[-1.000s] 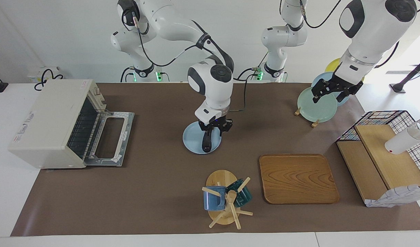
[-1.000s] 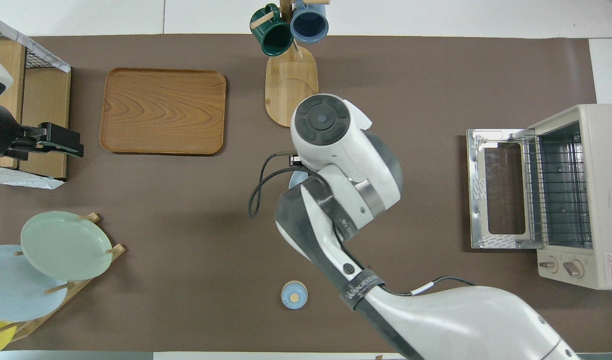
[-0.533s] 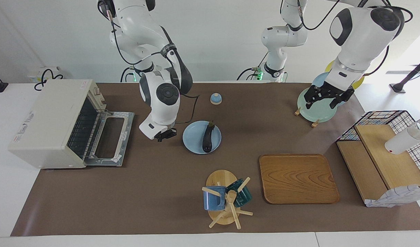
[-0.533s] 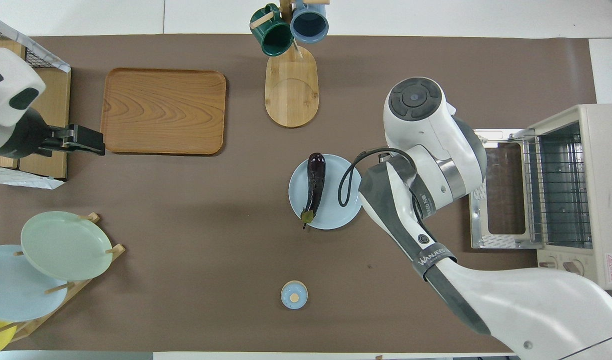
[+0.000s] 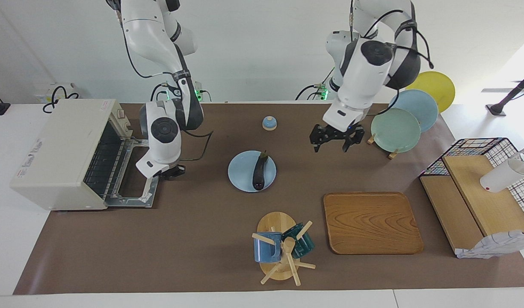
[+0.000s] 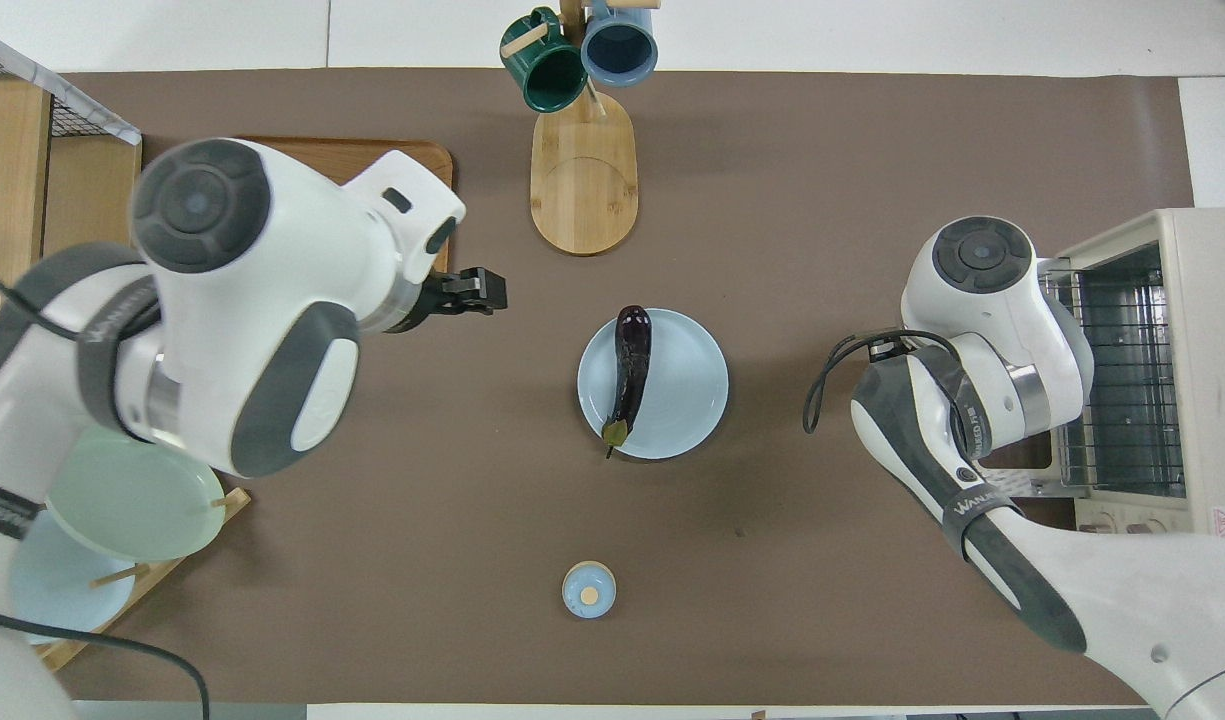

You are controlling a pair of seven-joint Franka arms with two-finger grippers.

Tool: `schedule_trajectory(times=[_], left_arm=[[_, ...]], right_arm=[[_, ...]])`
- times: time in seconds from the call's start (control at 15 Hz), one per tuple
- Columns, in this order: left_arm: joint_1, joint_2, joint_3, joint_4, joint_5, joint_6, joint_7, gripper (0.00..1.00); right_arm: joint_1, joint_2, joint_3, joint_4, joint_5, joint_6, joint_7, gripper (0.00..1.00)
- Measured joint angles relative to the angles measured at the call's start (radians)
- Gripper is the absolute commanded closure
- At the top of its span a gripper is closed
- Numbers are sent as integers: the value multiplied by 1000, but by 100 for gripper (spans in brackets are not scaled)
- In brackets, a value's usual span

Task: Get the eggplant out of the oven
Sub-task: 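Reach the left gripper to the eggplant while the right gripper withdraws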

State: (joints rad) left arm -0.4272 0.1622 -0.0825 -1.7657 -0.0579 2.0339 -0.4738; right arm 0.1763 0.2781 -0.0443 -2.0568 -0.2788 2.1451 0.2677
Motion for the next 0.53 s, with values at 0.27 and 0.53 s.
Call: schedule_trajectory(times=[0.27, 0.53], left_arm=[[-97, 126, -1, -3, -1, 184, -82, 0], [-184, 215, -1, -3, -5, 292, -99, 0]], right_arm=[[-4, -11, 0, -22, -8, 6, -26, 94], [-14, -15, 9, -18, -56, -5, -60, 94]])
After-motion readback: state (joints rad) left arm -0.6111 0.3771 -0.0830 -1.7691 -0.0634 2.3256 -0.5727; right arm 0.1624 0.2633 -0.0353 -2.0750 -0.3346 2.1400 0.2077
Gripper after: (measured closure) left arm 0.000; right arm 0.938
